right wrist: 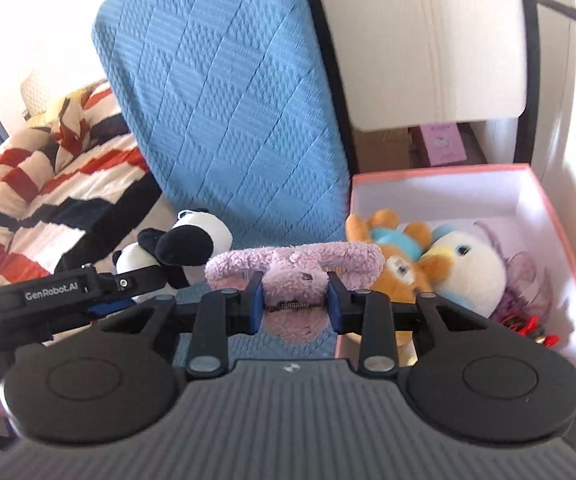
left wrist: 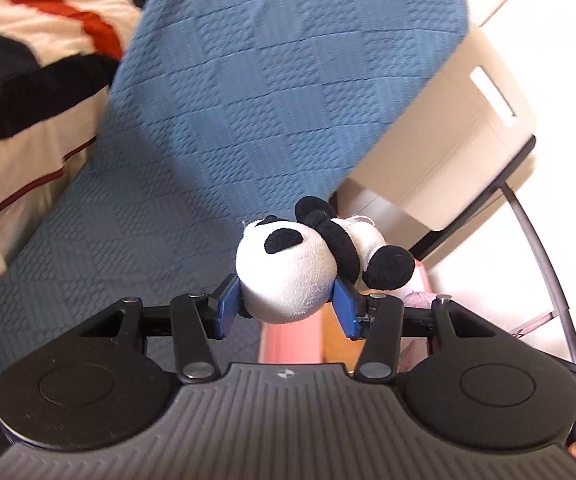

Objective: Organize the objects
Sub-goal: 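Carry the panda and pink bunny with both grippers over the pink box, then open both grippers to drop the panda and bunny into the pink box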

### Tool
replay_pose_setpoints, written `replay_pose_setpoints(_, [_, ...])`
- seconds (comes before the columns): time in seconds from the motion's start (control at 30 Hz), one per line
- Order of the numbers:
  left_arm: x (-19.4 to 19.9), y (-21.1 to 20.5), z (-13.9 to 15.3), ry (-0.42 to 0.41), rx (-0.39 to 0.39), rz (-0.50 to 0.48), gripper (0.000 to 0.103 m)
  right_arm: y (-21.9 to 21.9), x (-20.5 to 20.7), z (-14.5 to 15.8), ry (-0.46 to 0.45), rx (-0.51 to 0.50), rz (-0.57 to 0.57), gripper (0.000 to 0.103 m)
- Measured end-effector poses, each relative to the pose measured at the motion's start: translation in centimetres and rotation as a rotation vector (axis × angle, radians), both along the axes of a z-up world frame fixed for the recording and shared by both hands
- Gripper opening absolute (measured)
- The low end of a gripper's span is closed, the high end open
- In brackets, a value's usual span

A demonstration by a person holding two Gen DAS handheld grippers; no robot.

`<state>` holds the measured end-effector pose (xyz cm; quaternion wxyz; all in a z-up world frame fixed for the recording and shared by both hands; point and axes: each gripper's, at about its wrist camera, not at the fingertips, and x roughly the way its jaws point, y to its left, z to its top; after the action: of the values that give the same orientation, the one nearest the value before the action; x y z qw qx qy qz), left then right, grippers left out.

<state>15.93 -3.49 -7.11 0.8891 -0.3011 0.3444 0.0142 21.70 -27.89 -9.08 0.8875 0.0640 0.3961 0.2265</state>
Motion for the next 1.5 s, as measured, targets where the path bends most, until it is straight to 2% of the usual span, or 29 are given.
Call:
replay_pose_setpoints(0.23, [3.2, -4.4, 2.7, -0.037, 0.02, -0.052, 0.056, -4.0, 1.5, 2.1, -0.023, 0.017, -0.031, 0.035])
replay_pose_setpoints(0.53, [7.3, -10.1, 2.6, -0.026, 0.041, -0.137, 0.056, -10.0, 3.6, 1.6, -0.006, 0.024, -0.13, 0.035])
replay_pose_setpoints(0.83, [10.6, -15.2, -0.2, 0.023, 0.051, -0.217, 0.056, -15.1, 5.4, -2.1, 0.054, 0.005, -0.23, 0.035])
replay_pose_setpoints(1.07, [12.2, -19.3, -3.7, 0.08, 0.07, -0.281, 0.056, -18.1, 7.1, -6.0, 0.105, -0.008, -0.304, 0.035])
replay_pose_setpoints(1.33, [13.2, -22.4, -6.5, 0.125, 0.098, -0.335, 0.056, -19.8, 8.1, -9.5, 0.164, -0.026, -0.323, 0.035])
replay_pose_setpoints(1.5, [13.9, -23.1, -7.7, 0.152, 0.083, -0.343, 0.056, -20.4, 8.7, -10.6, 0.184, -0.033, -0.339, 0.035])
